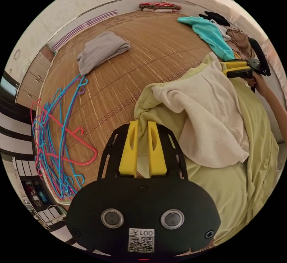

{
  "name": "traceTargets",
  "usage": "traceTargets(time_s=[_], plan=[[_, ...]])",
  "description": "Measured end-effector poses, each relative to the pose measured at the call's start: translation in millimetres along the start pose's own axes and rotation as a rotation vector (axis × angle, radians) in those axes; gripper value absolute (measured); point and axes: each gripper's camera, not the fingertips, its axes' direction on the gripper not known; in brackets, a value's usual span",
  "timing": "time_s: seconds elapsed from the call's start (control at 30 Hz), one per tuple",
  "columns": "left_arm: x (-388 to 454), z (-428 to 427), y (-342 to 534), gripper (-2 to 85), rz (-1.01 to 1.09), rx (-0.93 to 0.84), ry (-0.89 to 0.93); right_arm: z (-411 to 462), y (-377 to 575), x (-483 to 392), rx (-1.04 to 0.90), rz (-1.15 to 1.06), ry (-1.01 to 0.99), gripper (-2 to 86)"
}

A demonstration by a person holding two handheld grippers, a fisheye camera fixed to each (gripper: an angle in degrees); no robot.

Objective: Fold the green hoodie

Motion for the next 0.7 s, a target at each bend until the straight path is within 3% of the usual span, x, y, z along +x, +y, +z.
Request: traceTargets(time_s=[0.13, 0.3, 0.53, 0.7], plan=[[9, 2, -9, 0.1, 0.037, 0.019, -0.088, -7, -9, -14, 0.039, -0.036, 0.097, 4.9], [-32, -9, -37, -0.8, -0.111, 0.071, -0.060, -49, -46, 4, 0.209, 0.039, 0.164, 3.1], [-64, -37, -88, -0.9, -0.115, 0.169, -0.122, -74, -121, 33, 0.253, 0.041, 0.287, 2.6], [-81, -49, -172, -0.8, -0.062, 0.186, -0.230, -73, -182, 43, 0.243, 0.020, 0.420, 2.6]])
